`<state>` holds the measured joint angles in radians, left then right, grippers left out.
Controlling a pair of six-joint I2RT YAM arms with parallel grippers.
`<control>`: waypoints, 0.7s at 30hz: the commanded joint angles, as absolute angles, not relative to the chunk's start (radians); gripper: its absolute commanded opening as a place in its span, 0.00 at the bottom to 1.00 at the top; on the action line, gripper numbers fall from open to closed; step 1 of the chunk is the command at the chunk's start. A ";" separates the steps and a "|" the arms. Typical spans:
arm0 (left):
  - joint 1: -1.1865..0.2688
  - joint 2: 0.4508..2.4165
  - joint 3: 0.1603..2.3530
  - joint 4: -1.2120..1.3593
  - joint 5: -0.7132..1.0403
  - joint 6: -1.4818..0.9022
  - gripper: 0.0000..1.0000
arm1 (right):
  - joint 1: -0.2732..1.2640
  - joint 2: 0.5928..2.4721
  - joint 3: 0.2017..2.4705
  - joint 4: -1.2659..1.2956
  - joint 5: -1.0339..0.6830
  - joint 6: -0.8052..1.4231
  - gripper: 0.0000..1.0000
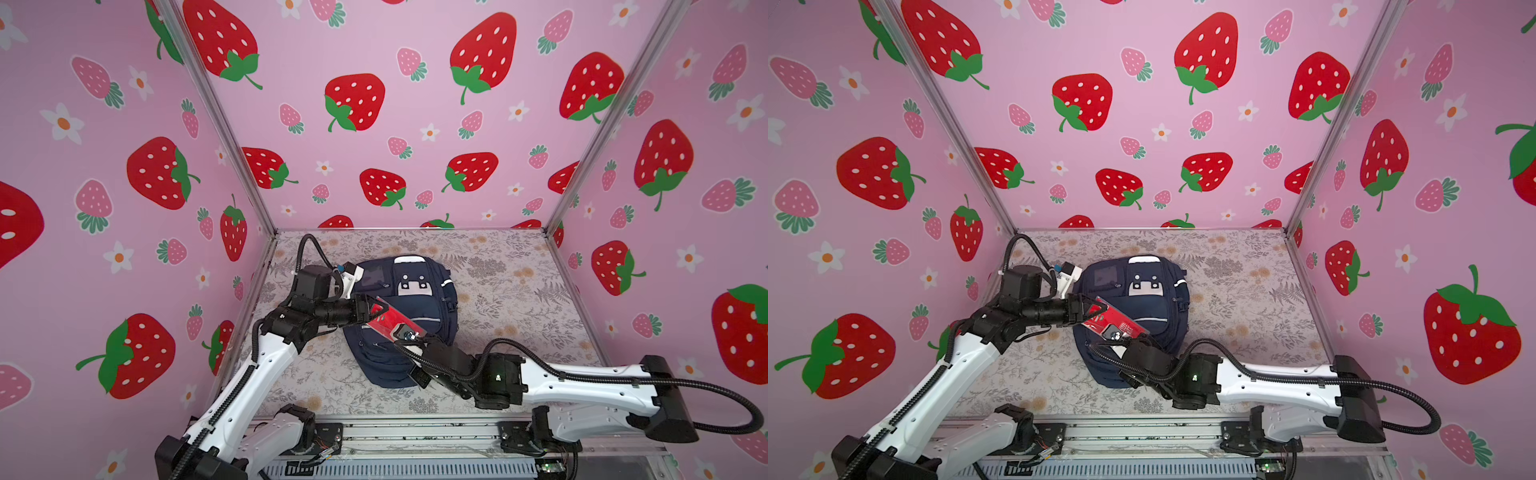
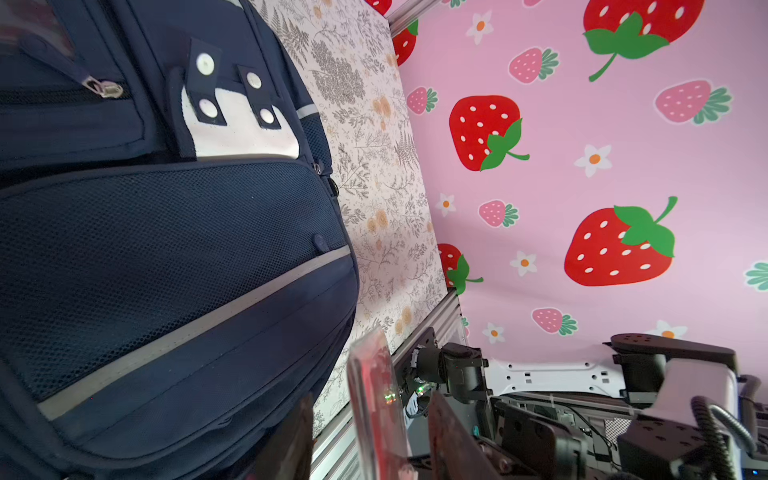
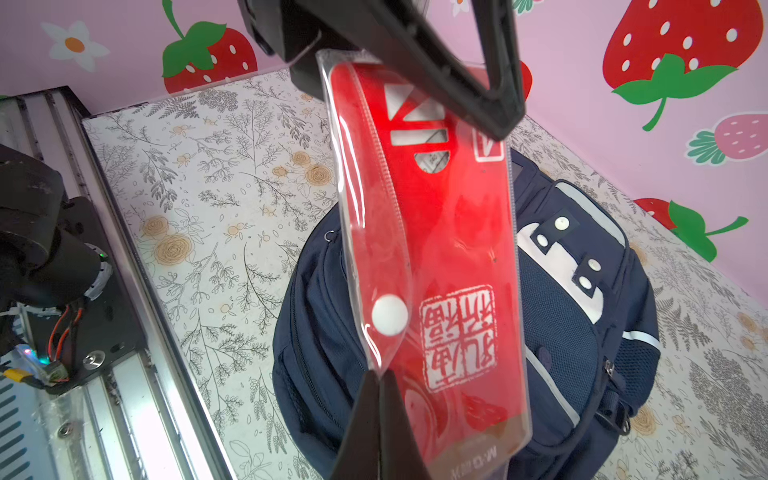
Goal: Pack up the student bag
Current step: 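Carry the red pouch over the backpack with the right gripper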
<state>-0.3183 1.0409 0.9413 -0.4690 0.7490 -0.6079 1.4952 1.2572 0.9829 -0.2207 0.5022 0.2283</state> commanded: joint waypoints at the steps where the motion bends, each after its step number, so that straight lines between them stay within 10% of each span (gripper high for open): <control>1: -0.313 1.033 0.923 -0.405 0.789 -0.654 0.33 | 1.504 1.255 1.006 -0.187 0.548 0.202 0.02; 15: -0.312 0.957 0.791 -0.114 0.688 -0.860 0.00 | 1.505 1.224 0.996 -0.229 0.637 0.261 0.12; 21: -0.310 0.824 0.696 -0.048 0.507 -0.928 0.00 | 1.505 1.191 1.008 -0.302 0.874 0.390 0.48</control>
